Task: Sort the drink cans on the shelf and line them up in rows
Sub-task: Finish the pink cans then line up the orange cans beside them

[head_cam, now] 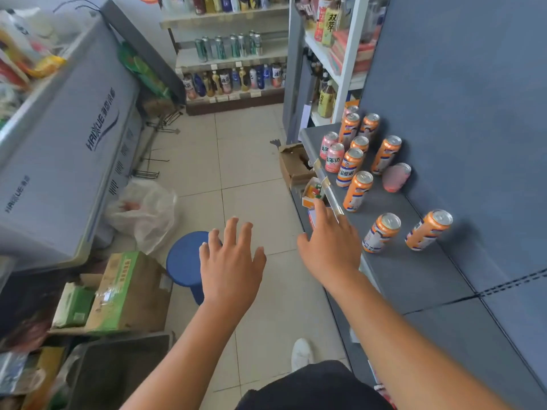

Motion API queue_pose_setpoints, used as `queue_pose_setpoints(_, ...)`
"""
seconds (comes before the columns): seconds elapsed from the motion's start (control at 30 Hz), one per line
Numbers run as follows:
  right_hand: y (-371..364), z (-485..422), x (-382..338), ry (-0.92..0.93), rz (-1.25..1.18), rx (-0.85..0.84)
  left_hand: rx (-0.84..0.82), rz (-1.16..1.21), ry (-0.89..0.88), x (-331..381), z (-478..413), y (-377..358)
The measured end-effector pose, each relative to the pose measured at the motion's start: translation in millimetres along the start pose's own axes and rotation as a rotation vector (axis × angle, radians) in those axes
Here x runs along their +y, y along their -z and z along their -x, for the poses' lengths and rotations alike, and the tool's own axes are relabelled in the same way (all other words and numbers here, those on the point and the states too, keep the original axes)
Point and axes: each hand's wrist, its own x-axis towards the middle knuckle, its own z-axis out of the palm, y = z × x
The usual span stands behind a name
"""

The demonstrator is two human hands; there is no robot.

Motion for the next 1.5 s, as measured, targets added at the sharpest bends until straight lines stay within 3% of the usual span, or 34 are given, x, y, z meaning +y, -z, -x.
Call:
queue_pose_setpoints(0.2,1.1,-94.1,-1.0,0.001,0.004,-0.006,0.021,0.010,0.002,16.2,-94.5,3.4)
queue_pose_setpoints(0.5,-24.5,-220.4,0.1,-0.084,0.036,-0.027,-0.076,0.006,-0.078,16.8,-238.4,-23.4)
queue_pose_setpoints(0.93,-54.0,-384.3,-26.8,-0.359,-0.050,0.064,-0.226,-0.023,-0.445,37.5,-475.1,-32.3)
queue_pose_setpoints(1.2,-72.5,-460.9,13.4,-0.501,-0.074,0.115,-0.297,-0.068,-0.583,88.8,-565.0,-57.8)
queue_pose_setpoints(1.5,-100.6,-518.6,65.4,-0.661,-0.269,0.092,-0.353,-0.207,-0.763,160.1,-647.6,-81.9)
